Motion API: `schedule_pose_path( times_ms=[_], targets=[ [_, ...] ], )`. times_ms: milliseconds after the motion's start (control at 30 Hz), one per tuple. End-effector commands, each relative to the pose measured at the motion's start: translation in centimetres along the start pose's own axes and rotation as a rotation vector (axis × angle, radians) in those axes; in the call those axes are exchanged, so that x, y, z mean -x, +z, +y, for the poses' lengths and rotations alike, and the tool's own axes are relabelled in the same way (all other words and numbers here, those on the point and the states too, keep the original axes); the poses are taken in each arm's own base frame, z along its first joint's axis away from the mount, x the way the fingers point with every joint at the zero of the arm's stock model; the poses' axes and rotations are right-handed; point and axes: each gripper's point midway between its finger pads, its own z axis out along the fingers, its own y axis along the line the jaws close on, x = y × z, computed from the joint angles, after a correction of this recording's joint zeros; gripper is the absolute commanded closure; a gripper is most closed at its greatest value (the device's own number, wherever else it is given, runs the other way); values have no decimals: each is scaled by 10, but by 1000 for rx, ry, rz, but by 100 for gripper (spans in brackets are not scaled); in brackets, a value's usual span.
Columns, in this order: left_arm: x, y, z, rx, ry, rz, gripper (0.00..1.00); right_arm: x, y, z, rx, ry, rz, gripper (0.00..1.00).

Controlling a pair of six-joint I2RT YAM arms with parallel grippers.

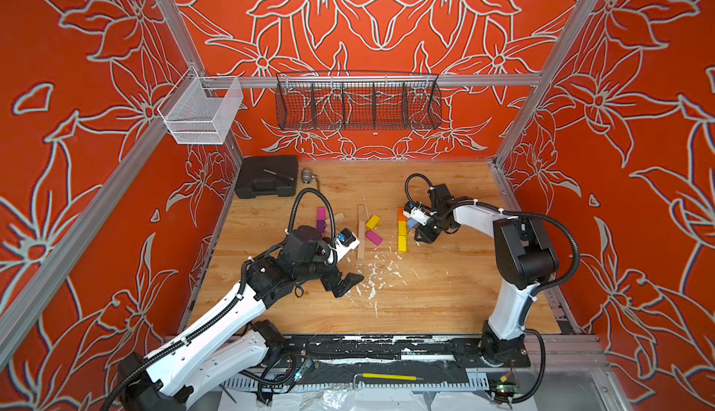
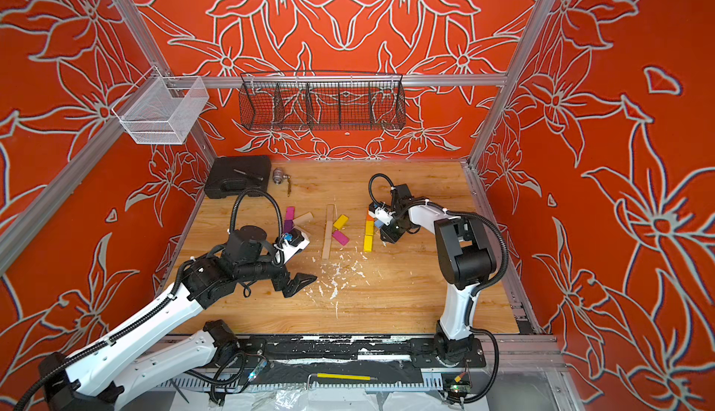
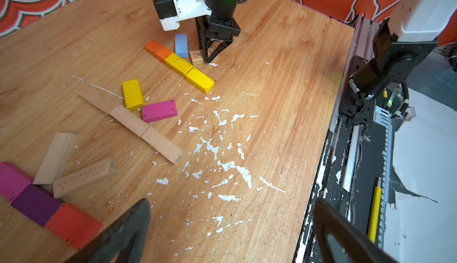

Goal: Assemble the letter k with building blocks
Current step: Assemble the building block at the center of the board.

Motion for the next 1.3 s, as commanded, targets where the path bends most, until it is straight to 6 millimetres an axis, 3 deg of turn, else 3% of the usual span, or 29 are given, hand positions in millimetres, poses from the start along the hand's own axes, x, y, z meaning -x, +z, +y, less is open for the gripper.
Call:
schedule_pose_path(
  times_ms=[0,1267],
  targets=[
    [5,-1,1,1,14,-15,0,3,0,7,24,-1,-10,65],
    [4,-1,1,2,13,-14,0,16,6,3,27,27,-24,63]
  ],
)
